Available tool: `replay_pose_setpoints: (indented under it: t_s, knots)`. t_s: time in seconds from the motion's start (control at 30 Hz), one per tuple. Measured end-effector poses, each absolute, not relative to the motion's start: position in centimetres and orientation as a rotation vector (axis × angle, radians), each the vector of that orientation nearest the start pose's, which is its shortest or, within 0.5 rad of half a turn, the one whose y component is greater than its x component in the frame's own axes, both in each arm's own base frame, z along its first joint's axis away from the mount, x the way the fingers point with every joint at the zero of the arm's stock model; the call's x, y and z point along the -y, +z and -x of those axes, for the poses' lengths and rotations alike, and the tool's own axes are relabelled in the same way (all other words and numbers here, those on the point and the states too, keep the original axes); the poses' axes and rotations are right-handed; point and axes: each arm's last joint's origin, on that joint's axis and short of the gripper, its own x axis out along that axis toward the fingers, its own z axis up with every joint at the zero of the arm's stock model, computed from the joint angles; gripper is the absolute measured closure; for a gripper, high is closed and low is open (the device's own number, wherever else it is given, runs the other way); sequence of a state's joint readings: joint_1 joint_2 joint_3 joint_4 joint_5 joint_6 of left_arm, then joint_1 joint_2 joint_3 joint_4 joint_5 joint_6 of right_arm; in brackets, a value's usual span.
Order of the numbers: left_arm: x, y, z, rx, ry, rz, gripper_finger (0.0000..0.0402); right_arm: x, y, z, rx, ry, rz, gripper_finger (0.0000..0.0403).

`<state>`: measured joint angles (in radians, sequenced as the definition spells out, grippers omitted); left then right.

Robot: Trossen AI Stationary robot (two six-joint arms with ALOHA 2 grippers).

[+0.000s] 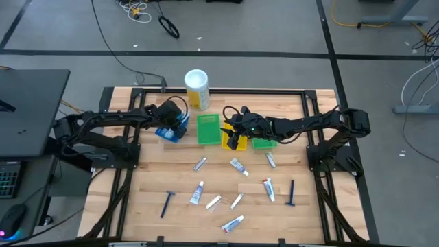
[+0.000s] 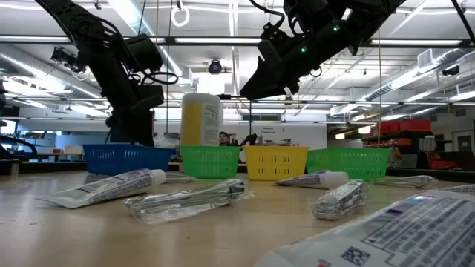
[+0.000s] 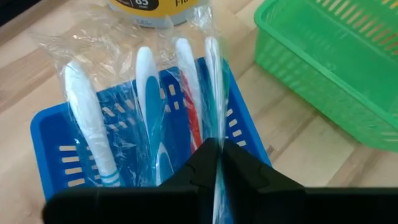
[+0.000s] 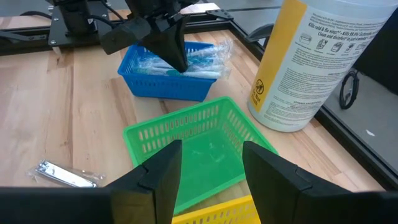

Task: Pick & Place Travel size toiletries
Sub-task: Put the blue toothbrush into the blue bin, then put the nailcutter into the left green bin

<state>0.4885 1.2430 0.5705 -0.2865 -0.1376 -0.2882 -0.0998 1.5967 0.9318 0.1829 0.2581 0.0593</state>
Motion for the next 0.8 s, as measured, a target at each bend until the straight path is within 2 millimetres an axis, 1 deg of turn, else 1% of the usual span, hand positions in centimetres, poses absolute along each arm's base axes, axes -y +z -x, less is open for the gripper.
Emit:
replay_pose_setpoints:
  t_s: [0.2,0.3,0.4,0.53,0.6,0.67,0.8]
  knots:
    - [-10.7,16.9,-19.2,-0.871,0.734,0.417,0.0323,4.1,21.9,-33.9,-0.472,-0.365,-0.019,0.0222]
    - [-10.6,16.9,-18.9,-0.879,0.759,0.453,0.0300,4.1,21.9,-33.9,-0.472,-0.364,-0.020,0.0222]
    - [-10.4,17.4,-18.6,-0.926,0.776,0.482,0.0280,4.1,21.9,-33.9,-0.474,-0.352,-0.023,0.0222]
    - [-10.4,18.7,-18.5,-0.979,0.786,0.500,0.0261,3.9,21.9,-34.0,-0.475,-0.292,-0.038,0.0222]
    - [-10.4,19.8,-18.7,-0.943,0.793,0.528,0.0256,3.9,21.9,-34.0,-0.475,-0.283,-0.040,0.0222]
    - [-10.3,21.1,-18.9,-0.899,0.785,0.521,0.0253,3.9,21.9,-34.0,-0.475,-0.283,-0.039,0.0222]
    - [-9.2,23.6,-19.8,-0.780,0.700,0.417,0.0256,3.9,21.9,-34.0,-0.475,-0.289,-0.038,0.0222]
